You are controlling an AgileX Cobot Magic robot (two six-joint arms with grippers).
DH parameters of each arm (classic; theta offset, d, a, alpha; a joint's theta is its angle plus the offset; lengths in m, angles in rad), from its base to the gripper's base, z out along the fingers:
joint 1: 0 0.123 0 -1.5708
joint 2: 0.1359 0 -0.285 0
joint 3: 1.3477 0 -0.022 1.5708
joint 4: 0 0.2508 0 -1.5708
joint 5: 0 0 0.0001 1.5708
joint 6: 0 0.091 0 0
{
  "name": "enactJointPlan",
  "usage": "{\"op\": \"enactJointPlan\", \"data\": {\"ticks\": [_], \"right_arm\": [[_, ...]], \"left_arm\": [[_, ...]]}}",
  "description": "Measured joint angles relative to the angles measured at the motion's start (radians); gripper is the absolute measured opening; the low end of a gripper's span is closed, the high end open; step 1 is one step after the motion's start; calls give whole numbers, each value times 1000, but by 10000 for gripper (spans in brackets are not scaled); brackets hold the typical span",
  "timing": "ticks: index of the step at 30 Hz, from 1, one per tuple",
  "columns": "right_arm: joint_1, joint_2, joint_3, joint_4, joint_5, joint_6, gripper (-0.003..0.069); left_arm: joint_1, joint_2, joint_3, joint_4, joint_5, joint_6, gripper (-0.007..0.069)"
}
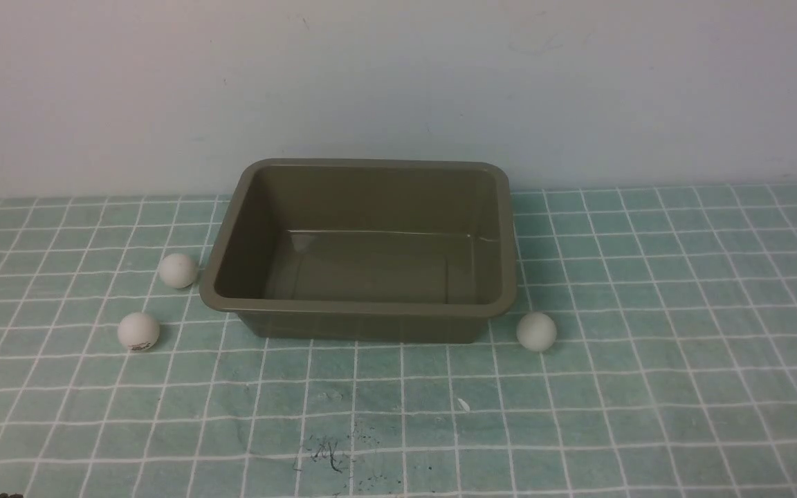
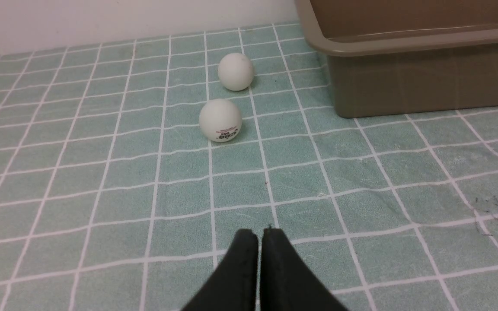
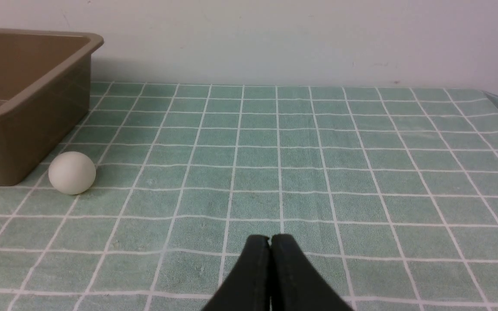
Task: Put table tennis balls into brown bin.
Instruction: 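Reach for and grasp a ping pong ball on the table beside the basket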
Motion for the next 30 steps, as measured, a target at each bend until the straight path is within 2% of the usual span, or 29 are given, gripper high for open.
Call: {"op": "enactJointPlan", "data": {"ticks": [7, 10, 13, 16, 17, 18, 21, 24, 28, 30], "right_arm": [[0, 0, 0, 0, 0, 0, -15], [0, 0, 0, 0, 0, 0, -15], [0, 0, 0, 0, 0, 0, -15], [0, 0, 0, 0, 0, 0, -15], [0, 0, 0, 0, 0, 0, -15], [0, 0, 0, 0, 0, 0, -15], [0, 0, 0, 0, 0, 0, -15], [0, 0, 0, -1, 0, -1, -15], [0, 0, 1, 18, -23, 1, -15], [0, 0, 8, 94, -107, 27, -15]], "left_arm": [[0, 0, 1, 4, -2, 2, -5], [0, 0, 5, -44, -51, -18, -5], [0, 0, 7, -254, -232, -119, -5], [0, 0, 7, -388, -414, -148, -5], [0, 0, 7, -388, -414, -148, -5], [0, 0, 7, -424, -538, -148, -5], [0, 0, 7, -442, -760, -132, -5], [0, 0, 5, -441, -912, -122, -5], [0, 12, -93, -466, -878, -119, -5], [1, 96, -243, -515, -705, -76, -5]]}}
